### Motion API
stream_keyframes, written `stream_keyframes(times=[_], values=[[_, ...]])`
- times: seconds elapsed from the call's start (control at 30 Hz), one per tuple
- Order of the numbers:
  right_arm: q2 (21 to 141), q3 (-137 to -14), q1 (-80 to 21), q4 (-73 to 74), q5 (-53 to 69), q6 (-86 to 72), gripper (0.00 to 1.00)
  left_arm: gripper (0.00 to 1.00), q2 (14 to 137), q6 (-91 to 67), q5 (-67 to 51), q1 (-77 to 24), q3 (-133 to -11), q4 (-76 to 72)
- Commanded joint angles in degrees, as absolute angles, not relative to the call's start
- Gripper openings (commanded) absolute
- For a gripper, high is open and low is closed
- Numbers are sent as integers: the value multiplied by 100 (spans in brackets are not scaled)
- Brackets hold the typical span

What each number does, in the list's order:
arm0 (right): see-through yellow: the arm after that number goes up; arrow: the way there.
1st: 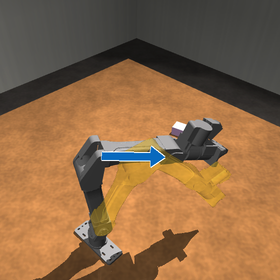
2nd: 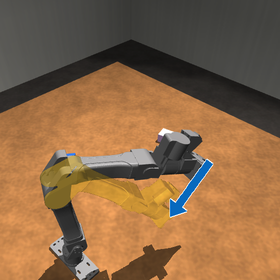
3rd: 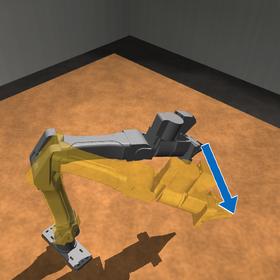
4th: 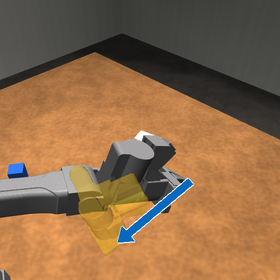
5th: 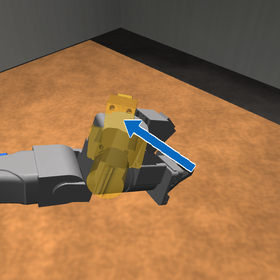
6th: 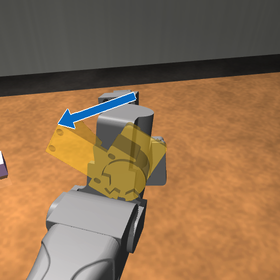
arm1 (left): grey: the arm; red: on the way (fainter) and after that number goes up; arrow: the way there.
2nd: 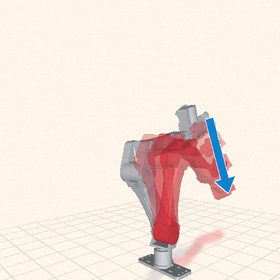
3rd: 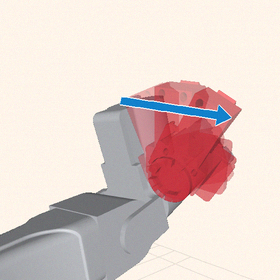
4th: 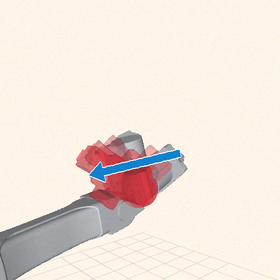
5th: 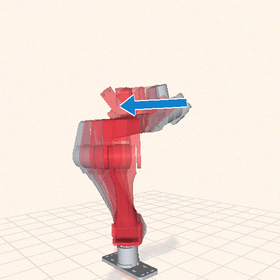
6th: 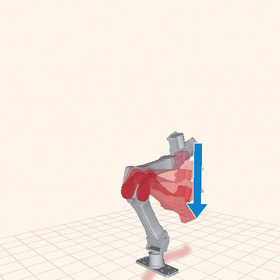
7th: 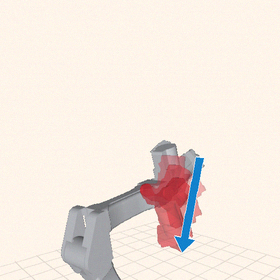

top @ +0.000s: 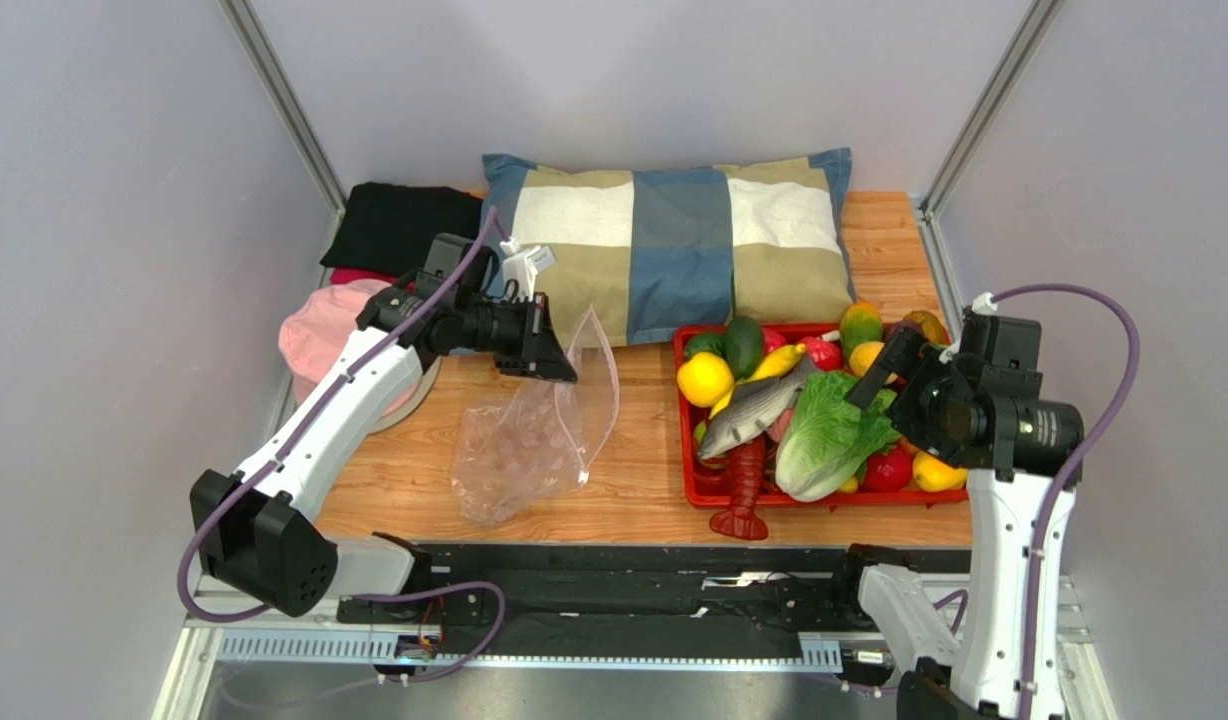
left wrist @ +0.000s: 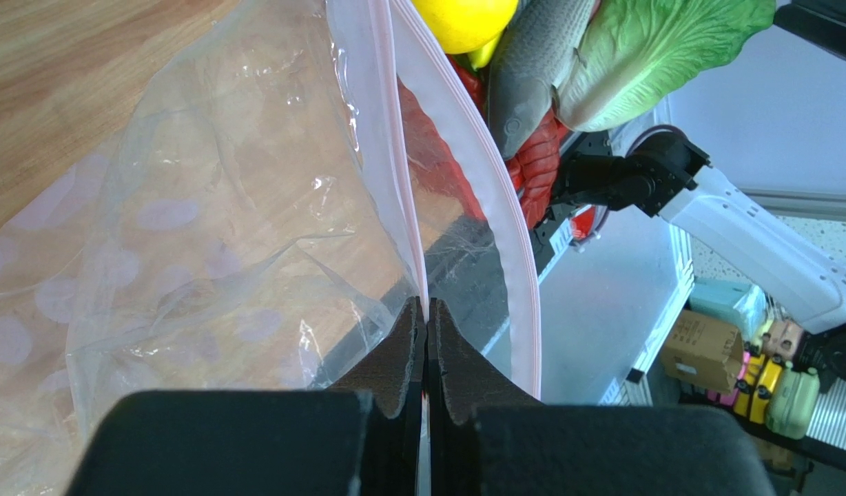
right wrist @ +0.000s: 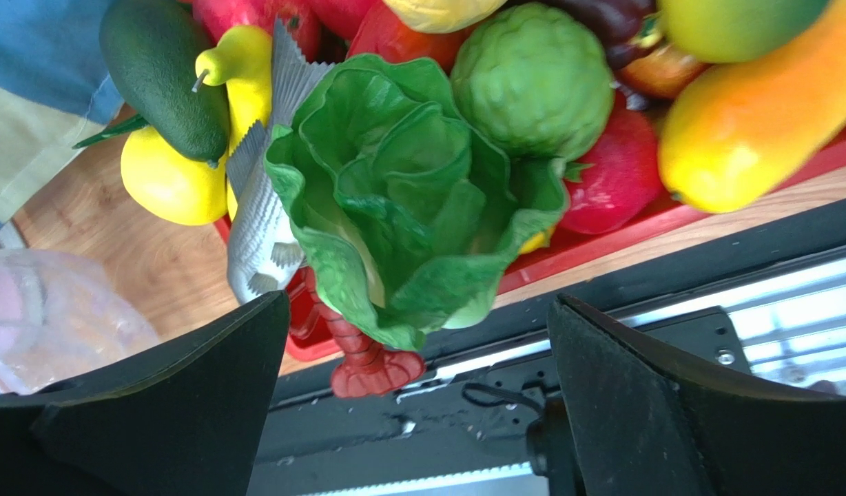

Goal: Place the food in the zip-top bag and seal the zipper
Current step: Pick up the fake vegetable from the bin.

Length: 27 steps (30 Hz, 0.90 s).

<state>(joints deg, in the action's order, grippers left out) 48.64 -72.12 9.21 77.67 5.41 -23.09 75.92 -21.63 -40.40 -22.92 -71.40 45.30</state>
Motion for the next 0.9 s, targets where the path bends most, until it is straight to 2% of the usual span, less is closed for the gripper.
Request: stream_keyframes(times=[0.0,0.3,0.87], values=[[5001,-7190,958,8253,1063,-2584,100,0,7330,-2224,-4034,-2329,-7075,4351],[5546,-6829,949,8473,501,-2408,100,0,7304,-2206,-4017,-2329,-7058,4403],[5836,-6425,941,7507,1125,-2031,100,0,7444,-2101,-4052,-2329,-7040,4430]])
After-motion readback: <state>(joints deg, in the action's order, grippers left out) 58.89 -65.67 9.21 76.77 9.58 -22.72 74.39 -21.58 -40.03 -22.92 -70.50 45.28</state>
